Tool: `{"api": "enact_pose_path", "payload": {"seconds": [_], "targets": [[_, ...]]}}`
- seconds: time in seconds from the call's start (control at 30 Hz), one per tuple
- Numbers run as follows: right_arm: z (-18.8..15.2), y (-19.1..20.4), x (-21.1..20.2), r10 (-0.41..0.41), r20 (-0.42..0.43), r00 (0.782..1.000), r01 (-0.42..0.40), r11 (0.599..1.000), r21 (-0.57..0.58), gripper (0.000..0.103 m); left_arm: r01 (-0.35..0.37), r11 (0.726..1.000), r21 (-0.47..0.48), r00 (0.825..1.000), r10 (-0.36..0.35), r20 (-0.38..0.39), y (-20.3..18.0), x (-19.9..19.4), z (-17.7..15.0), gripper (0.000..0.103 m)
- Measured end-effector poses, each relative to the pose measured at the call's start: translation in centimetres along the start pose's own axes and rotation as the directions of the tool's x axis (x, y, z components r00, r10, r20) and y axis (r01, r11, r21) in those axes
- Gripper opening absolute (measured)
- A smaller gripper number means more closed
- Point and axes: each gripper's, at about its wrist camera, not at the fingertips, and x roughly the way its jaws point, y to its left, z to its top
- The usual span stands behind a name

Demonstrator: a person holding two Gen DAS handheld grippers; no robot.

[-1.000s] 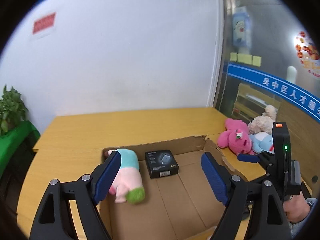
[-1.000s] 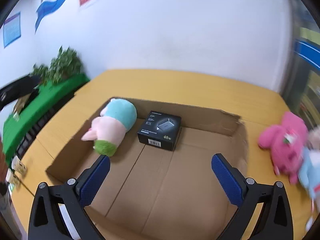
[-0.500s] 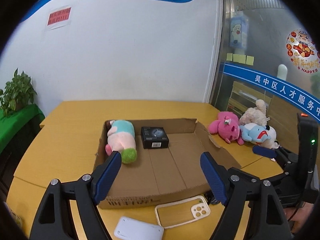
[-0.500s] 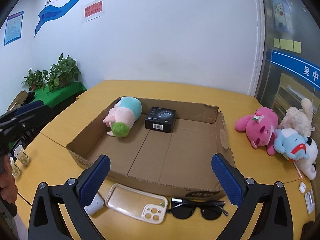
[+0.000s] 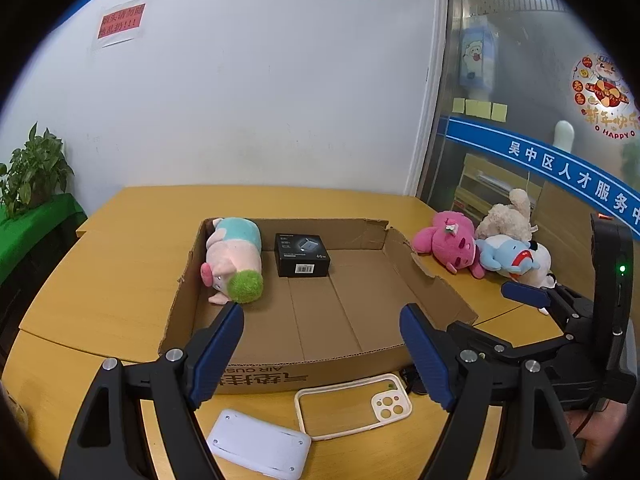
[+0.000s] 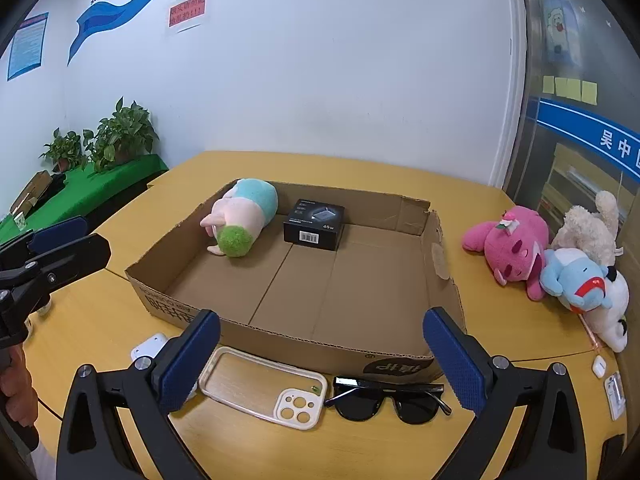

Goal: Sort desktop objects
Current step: 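Reach the left gripper to the white power bank and grasp it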

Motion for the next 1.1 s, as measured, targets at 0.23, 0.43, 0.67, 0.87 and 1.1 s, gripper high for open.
{"api": "enact_pose_path", "payload": {"seconds": [0.23,0.43,0.67,0.87,1.1], "targets": [[-0.9,-0.4,1.3,0.049,-0.011,0.999,-0.049,0.999,-0.002,0.103,0.003,1.0,-0.01,0.999,-0.004,-0.041,0.4,1.6,-0.8,0.08],[-3.5,-1.8,2.5,0.2,-0.057,0.978,-0.2,0.98,0.015,0.103,0.026,0.999,-0.023,0.992,-0.029,-0.123,1.8,2.9,-2.9,0.08],[-9.5,-4.0,5.2,0.284,-0.233,0.93,-0.277,0.959,0.062,0.103,0.039,0.995,-0.089,0.963,-0.061,-0.264,5.2,4.5,-6.8,0.08],[-11.4,-2.5,6.9,0.347,-0.32,0.882,-0.351,0.935,0.046,0.103,0.017,0.983,-0.184,0.937,-0.08,-0.341,8.0,5.7,-9.3,0.08],[-11.3,6.4,9.1,0.442,-0.371,0.817,-0.489,0.872,-0.037,0.101,0.02,0.962,-0.273,0.915,-0.127,-0.382,11.4,7.1,-11.5,0.079]]}}
